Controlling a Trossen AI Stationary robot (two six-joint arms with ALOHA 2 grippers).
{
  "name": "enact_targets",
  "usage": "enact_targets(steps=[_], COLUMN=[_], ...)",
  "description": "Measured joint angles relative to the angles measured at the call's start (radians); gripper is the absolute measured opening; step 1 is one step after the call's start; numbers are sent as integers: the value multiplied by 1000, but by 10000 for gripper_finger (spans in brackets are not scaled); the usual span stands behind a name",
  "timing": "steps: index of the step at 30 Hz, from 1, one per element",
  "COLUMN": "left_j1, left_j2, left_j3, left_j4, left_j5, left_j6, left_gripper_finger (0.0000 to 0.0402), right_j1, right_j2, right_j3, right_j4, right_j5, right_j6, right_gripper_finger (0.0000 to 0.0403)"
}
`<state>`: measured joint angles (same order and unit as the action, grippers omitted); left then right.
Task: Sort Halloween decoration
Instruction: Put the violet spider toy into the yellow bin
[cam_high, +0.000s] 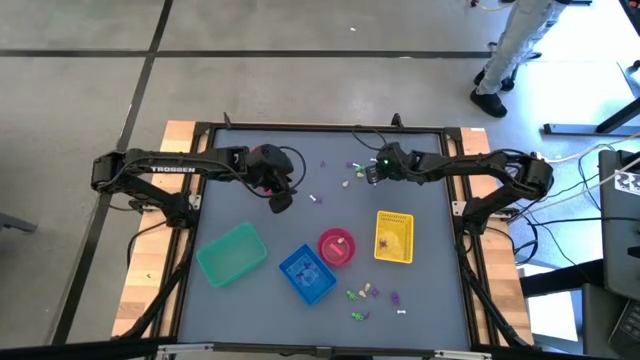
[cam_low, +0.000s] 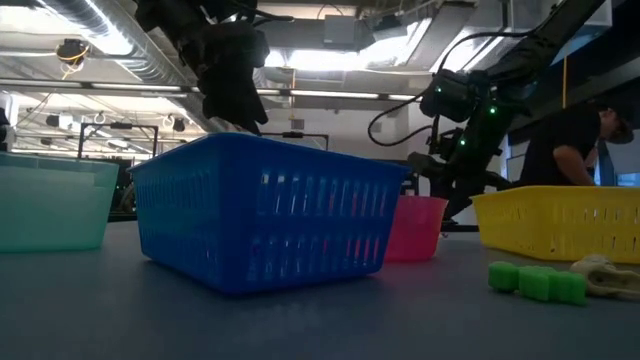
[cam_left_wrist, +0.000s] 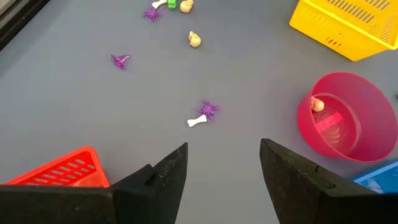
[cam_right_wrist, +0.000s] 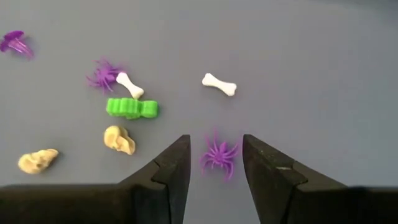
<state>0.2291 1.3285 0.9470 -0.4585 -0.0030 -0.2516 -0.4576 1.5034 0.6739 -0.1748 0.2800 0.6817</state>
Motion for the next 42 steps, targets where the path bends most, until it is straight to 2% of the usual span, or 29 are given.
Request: enact_targets(steps=[23, 38, 42], left_j1=[0, 0, 0], left_j2=[0, 0, 0], left_j3=[0, 0, 0], left_j4=[1, 1, 1], left_j5=[-12, -12, -12], left_j6=[0, 0, 0], left_gripper_finger=[184, 184, 184], right_j1=[2, 1, 0], right_j2=[163, 171, 172], right_j3=[5, 3, 2], right_j4=[83, 76, 73], right_j5=[8, 7, 7], right_j6=[0, -5, -5], right_gripper_finger=[143, 142, 125])
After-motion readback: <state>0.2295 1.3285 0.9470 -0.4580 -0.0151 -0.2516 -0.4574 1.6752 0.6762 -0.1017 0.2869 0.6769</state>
